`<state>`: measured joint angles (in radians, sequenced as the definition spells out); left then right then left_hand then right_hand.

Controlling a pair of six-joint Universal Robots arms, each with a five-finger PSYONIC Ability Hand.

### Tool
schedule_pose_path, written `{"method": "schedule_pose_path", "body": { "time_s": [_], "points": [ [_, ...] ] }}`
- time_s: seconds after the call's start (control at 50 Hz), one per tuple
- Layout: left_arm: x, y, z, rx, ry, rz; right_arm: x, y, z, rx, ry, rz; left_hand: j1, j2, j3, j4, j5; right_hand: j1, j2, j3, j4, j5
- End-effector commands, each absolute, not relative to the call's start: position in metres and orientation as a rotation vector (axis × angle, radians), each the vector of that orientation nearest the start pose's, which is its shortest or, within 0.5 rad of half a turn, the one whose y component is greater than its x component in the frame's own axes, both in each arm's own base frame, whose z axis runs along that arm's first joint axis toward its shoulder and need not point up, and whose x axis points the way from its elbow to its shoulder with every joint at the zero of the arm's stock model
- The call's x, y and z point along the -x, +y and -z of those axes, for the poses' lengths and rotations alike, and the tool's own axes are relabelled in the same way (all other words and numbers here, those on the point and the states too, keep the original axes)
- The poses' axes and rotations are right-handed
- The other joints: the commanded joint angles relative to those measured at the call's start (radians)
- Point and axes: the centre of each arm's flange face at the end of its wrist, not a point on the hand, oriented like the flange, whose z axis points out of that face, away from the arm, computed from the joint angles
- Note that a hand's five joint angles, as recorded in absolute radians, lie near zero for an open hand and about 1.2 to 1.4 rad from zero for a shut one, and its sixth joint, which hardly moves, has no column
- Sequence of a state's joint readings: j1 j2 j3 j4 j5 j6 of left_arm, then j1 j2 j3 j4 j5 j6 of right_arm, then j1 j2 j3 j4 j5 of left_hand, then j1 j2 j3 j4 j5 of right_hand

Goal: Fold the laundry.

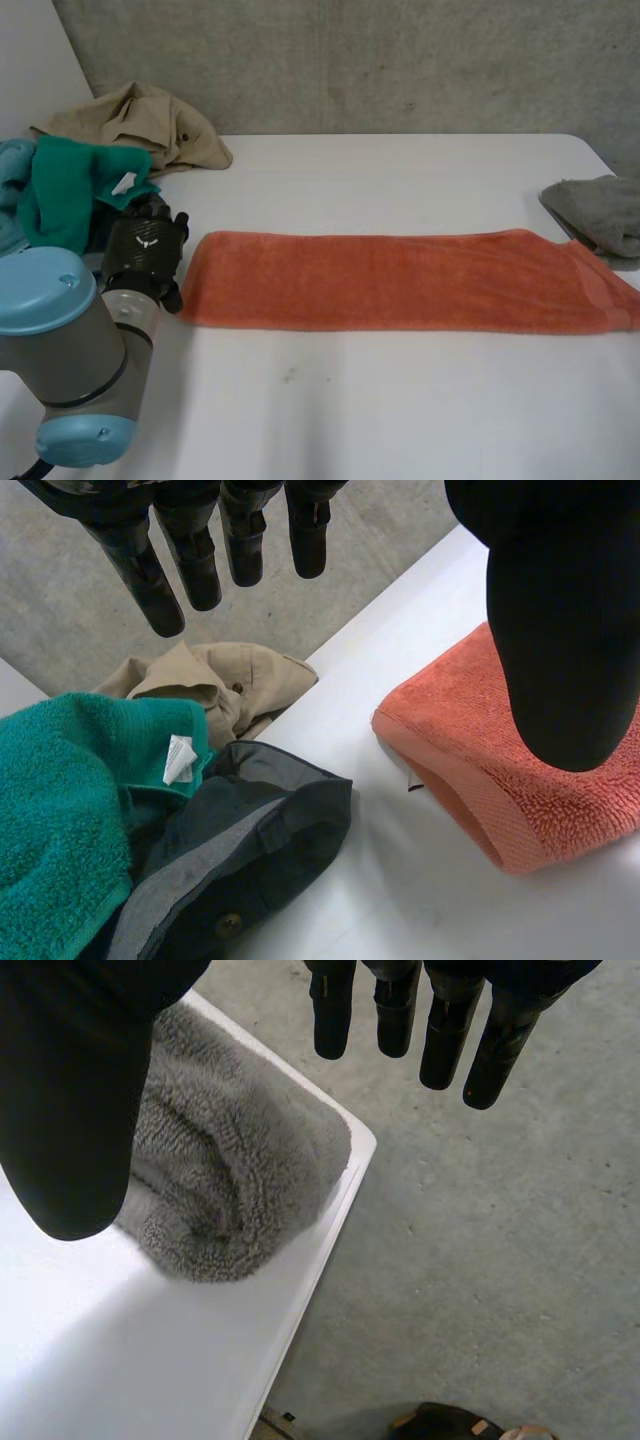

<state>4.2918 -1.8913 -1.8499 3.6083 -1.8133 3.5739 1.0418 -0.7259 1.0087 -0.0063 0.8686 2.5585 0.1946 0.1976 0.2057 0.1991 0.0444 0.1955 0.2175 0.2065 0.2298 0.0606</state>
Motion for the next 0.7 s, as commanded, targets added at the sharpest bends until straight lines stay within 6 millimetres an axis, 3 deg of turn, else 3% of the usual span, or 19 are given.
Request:
{"method": "schedule_pose_path", "body": {
  "time_s": [0.02,0.22,0.5,0.7],
  "points": [
    [0.234,-0.257,-0.166,-0.699,2.114,1.938,0.032,-0.478,-0.136,0.800,2.396,2.015,-0.020,-0.023,-0.031,-0.025,-0.044,-0.021,-0.043,-0.032,-0.055,-0.061],
    [0.234,-0.258,-0.165,-0.700,2.118,1.932,0.025,-0.485,-0.127,0.834,2.373,2.034,-0.020,-0.023,-0.031,-0.025,-0.044,-0.021,-0.043,-0.032,-0.055,-0.061],
    [0.233,-0.259,-0.164,-0.695,2.119,1.928,0.002,-0.505,-0.112,0.922,2.284,2.111,-0.020,-0.023,-0.031,-0.025,-0.044,-0.021,-0.043,-0.032,-0.055,-0.061],
    [0.232,-0.260,-0.163,-0.692,2.120,1.925,-0.004,-0.521,-0.101,0.933,2.287,2.166,-0.020,-0.023,-0.031,-0.025,-0.044,-0.021,-0.043,-0.032,-0.055,-0.061]
  ]
}}
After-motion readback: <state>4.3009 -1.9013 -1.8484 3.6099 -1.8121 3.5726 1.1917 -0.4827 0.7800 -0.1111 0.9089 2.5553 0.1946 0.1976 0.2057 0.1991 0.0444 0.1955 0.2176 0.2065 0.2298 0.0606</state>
